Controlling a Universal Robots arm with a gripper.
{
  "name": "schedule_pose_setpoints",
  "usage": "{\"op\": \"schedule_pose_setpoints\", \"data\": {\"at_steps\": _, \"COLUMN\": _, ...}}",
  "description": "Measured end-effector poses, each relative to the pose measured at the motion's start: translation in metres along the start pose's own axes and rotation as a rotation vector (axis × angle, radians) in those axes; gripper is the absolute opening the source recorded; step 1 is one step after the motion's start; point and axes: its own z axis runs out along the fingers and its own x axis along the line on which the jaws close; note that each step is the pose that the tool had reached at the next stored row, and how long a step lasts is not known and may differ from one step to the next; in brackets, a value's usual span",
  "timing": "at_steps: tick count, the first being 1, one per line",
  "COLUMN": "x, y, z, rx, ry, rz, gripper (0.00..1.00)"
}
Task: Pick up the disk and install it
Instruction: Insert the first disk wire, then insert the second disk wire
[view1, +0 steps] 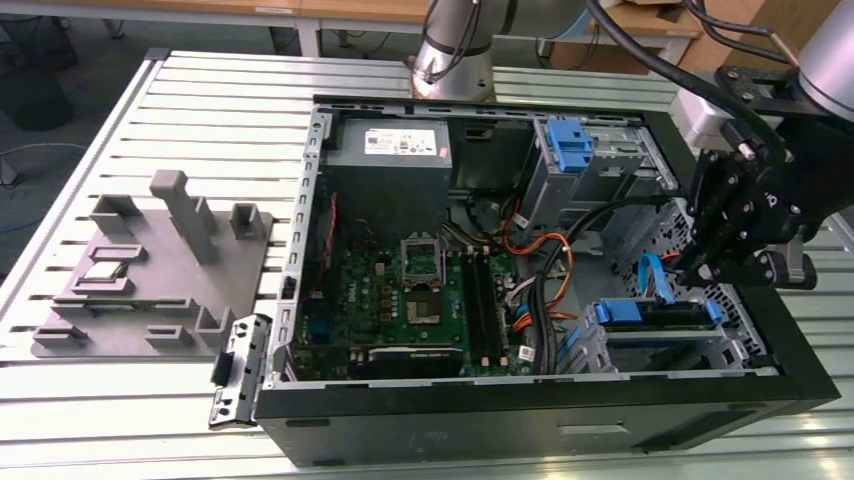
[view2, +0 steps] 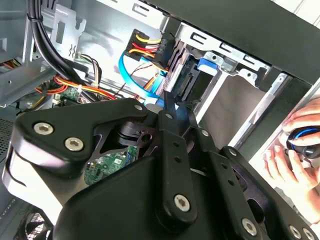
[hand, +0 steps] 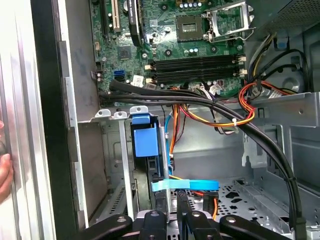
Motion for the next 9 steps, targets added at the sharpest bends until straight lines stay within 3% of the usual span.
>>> {"op": "schedule_pose_setpoints", "data": {"at_steps": 9, "x": -0.0001, "y": -0.0006, "z": -0.0001, "rx": 0.0, "ry": 0.0001, "rz": 0.0, "gripper": 0.24}}
